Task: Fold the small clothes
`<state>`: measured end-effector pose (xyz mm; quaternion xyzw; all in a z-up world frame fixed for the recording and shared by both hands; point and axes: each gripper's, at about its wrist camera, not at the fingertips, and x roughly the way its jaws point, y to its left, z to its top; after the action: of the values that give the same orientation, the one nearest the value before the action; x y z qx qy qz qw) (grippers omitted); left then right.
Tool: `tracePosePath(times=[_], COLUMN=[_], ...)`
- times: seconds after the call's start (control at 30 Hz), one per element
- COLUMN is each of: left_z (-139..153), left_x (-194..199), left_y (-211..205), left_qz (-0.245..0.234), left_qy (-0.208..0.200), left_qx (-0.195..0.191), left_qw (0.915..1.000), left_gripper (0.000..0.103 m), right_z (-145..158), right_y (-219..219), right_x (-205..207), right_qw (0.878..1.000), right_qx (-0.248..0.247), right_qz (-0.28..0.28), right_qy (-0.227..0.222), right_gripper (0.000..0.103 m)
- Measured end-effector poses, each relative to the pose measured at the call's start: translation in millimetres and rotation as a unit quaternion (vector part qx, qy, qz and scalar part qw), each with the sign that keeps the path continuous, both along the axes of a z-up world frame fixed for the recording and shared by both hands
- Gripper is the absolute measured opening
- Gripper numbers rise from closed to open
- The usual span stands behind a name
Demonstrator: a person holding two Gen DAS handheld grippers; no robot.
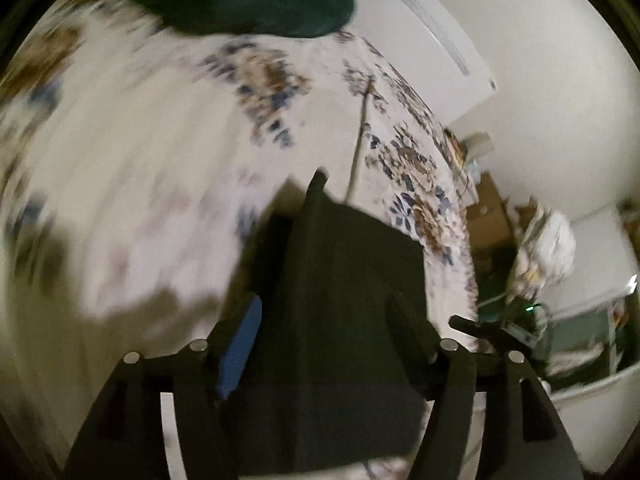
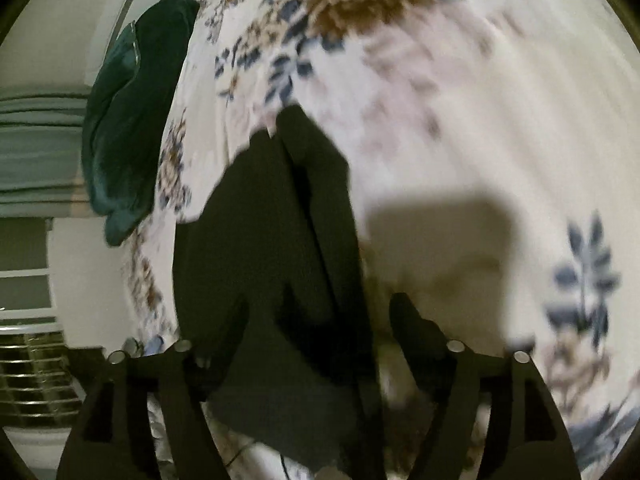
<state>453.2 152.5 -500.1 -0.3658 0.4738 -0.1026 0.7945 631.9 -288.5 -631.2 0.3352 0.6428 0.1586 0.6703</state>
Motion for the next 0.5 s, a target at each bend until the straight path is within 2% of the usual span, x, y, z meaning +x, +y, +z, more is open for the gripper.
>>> tracePosePath(times=[0.1, 0.27, 0.3, 0.4, 0.5], left_z=[-11, -44, -54, -76, -102], left_x=[-57, -112, -115, -111, -93], left_y=[0, -20, -28, -51, -74], left_qz=[0.035, 0.065, 0.070, 0.074, 0.080], left_qy=[0.034, 0.093, 0.105, 0.107, 0.105], left_qx=[-0.040, -0.089, -0.100, -0.121, -0.145], left_qw=[0.9980, 0.9895, 0.9869, 0.9841, 0.9807], left_gripper=[0.064, 0.064, 0.064, 0.064, 0.064], right_z=[-8, -28, -31, -45, -62], right_y=[-6, -7, -6, -2, 12], right_x=[-16, -19, -14, 8, 38], right_qw=[0.999, 0.996, 0.996, 0.995, 0.993], right_qx=[0.023, 0.048, 0.053, 0.066, 0.085], right_qz=[0.016, 0.052, 0.056, 0.057, 0.065], right_qy=[0.016, 0.052, 0.054, 0.056, 0.055], right_gripper=[0.084, 0.084, 0.084, 0.084, 0.084])
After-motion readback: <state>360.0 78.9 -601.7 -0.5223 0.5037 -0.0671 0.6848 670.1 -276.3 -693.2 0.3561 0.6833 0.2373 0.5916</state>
